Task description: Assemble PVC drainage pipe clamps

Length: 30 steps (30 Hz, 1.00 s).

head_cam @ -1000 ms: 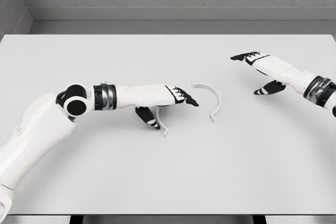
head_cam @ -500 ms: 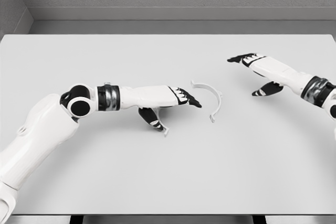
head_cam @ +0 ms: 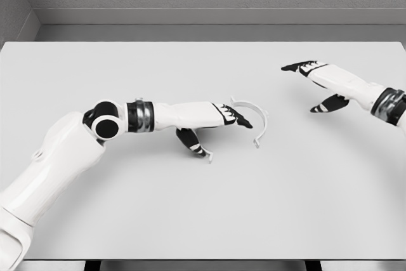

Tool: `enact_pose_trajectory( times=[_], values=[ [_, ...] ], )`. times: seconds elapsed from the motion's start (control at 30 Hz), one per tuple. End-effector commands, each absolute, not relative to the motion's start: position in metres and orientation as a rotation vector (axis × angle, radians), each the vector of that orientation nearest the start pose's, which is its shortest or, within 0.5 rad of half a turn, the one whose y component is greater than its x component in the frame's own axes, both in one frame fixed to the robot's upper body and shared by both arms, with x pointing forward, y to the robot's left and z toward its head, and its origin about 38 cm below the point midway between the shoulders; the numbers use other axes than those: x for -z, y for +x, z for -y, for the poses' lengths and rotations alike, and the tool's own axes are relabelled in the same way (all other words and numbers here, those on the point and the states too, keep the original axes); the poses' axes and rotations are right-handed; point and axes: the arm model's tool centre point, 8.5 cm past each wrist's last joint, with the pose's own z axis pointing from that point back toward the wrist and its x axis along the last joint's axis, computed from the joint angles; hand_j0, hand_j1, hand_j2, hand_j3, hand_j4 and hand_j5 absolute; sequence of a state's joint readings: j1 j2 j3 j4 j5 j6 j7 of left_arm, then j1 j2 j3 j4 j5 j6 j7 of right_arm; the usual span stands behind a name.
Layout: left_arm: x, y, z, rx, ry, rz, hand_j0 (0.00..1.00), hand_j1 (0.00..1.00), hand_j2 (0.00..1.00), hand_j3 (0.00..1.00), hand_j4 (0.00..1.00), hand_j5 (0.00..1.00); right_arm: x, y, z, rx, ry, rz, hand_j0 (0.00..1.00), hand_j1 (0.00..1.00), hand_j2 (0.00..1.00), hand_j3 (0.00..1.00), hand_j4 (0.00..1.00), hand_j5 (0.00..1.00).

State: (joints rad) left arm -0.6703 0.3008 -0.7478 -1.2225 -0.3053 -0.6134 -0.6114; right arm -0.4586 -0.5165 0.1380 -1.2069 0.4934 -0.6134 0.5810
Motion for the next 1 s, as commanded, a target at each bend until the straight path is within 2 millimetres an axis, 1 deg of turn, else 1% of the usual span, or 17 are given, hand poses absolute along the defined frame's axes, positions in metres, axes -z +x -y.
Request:
enact_pose_trajectory(
  times=[0.0,0.17,0.3,0.37,0.43,0.47,0.5,0.6,0.67,0.7,0.73,0.77,0.83,0.9,0.97],
  values=[
    [-0.139,0.435,-0.098,1.993,-0.215,1.641,1.0,1.0,1.0,1.0,1.0,1.0,-0.165,0.455,0.343,-1.613,-0.395,1.482,1.0,1.0,1.0,1.0,1.0,1.0],
    [-0.14,0.435,-0.097,1.994,-0.216,1.644,1.0,1.0,1.0,1.0,1.0,1.0,-0.169,0.456,0.346,-1.61,-0.405,1.485,1.0,1.0,1.0,1.0,1.0,1.0],
    [-0.142,0.436,-0.09,2.005,-0.212,1.652,1.0,1.0,1.0,1.0,1.0,1.0,-0.169,0.456,0.346,-1.61,-0.405,1.485,1.0,1.0,1.0,1.0,1.0,1.0],
    [-0.143,0.434,-0.083,2.005,-0.224,1.666,1.0,1.0,1.0,1.0,1.0,1.0,-0.17,0.457,0.346,-1.611,-0.407,1.487,1.0,1.0,1.0,1.0,1.0,1.0],
    [-0.145,0.435,-0.083,2.007,-0.22,1.667,1.0,1.0,1.0,1.0,1.0,1.0,-0.172,0.458,0.345,-1.616,-0.413,1.487,1.0,1.0,1.0,1.0,1.0,1.0],
    [-0.147,0.436,-0.083,2.008,-0.216,1.672,1.0,1.0,1.0,1.0,1.0,1.0,-0.177,0.46,0.344,-1.615,-0.42,1.498,1.0,1.0,1.0,1.0,1.0,1.0],
    [-0.149,0.438,-0.083,2.008,-0.212,1.676,1.0,1.0,1.0,1.0,1.0,1.0,-0.186,0.464,0.344,-1.616,-0.435,1.513,1.0,1.0,1.0,1.0,1.0,1.0],
    [-0.153,0.439,-0.083,2.008,-0.205,1.681,1.0,1.0,1.0,1.0,1.0,1.0,-0.194,0.466,0.343,-1.59,-0.42,1.555,1.0,1.0,1.0,1.0,1.0,1.0],
    [-0.158,0.441,-0.09,2.004,-0.192,1.691,1.0,1.0,1.0,1.0,1.0,1.0,-0.194,0.466,0.343,-1.583,-0.415,1.561,1.0,1.0,1.0,1.0,1.0,1.0],
    [-0.166,0.442,-0.096,1.999,-0.183,1.706,1.0,1.0,1.0,1.0,1.0,1.0,-0.193,0.466,0.343,-1.581,-0.412,1.562,1.0,1.0,1.0,1.0,1.0,1.0],
    [-0.174,0.441,-0.107,1.97,-0.2,1.73,1.0,1.0,1.0,1.0,1.0,1.0,-0.192,0.466,0.342,-1.58,-0.409,1.56,1.0,1.0,1.0,1.0,1.0,1.0],
    [-0.18,0.438,-0.112,1.984,-0.189,1.743,1.0,1.0,1.0,1.0,1.0,1.0,-0.192,0.466,0.341,-1.58,-0.406,1.561,1.0,1.0,1.0,1.0,1.0,1.0],
    [-0.178,0.437,-0.116,1.983,-0.187,1.734,1.0,1.0,1.0,1.0,1.0,1.0,-0.19,0.464,0.338,-1.54,-0.352,1.602,1.0,1.0,1.0,1.0,1.0,1.0],
    [-0.172,0.437,-0.117,1.985,-0.184,1.716,1.0,1.0,1.0,1.0,1.0,1.0,-0.19,0.464,0.334,-1.544,-0.341,1.611,1.0,1.0,1.0,1.0,1.0,1.0],
    [-0.164,0.437,-0.113,1.98,-0.202,1.699,1.0,1.0,1.0,1.0,1.0,1.0,-0.186,0.463,0.329,-1.563,-0.324,1.603,1.0,1.0,1.0,1.0,1.0,1.0]
  ],
)
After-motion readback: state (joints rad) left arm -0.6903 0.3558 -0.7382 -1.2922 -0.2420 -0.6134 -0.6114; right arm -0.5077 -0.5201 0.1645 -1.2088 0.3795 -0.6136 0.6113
